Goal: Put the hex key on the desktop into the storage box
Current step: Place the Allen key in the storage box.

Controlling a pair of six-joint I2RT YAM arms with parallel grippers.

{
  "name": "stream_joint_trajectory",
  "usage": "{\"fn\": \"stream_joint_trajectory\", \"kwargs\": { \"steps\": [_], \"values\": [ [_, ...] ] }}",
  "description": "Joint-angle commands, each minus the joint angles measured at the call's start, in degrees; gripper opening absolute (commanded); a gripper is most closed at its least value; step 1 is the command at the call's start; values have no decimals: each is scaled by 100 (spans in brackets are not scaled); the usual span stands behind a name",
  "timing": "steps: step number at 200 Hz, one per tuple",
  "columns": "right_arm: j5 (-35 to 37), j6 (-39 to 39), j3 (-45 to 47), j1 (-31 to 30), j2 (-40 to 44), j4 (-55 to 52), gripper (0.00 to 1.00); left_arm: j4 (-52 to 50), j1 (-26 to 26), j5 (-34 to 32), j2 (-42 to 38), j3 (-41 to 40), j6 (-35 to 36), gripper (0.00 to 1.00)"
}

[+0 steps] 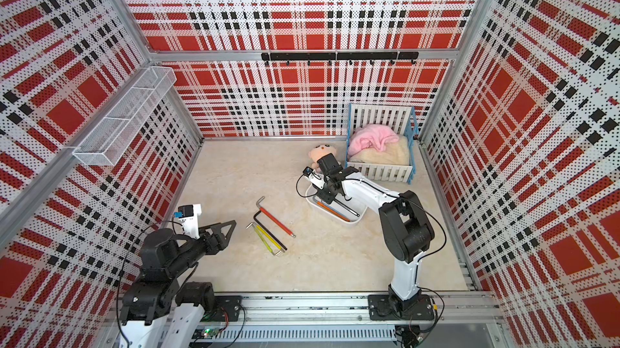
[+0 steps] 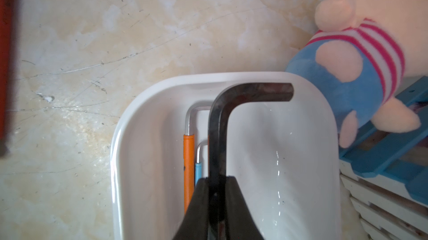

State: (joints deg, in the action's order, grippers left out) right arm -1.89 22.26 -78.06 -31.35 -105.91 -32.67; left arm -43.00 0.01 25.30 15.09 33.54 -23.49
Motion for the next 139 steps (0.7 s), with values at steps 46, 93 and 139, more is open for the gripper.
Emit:
{"fn": "stream_joint_trajectory", "kwargs": {
  "steps": [46,93,139],
  "values": [
    [-3,-66,72,15,-265,215,0,139,111,133,16,-58,125,74],
    [6,-217,-37,15,-546,186,0,143,122,131,29,-58,125,74],
    [-70,-334,-155,11,-742,126,0,143,155,142,37,-58,134,74]
  ]
}}
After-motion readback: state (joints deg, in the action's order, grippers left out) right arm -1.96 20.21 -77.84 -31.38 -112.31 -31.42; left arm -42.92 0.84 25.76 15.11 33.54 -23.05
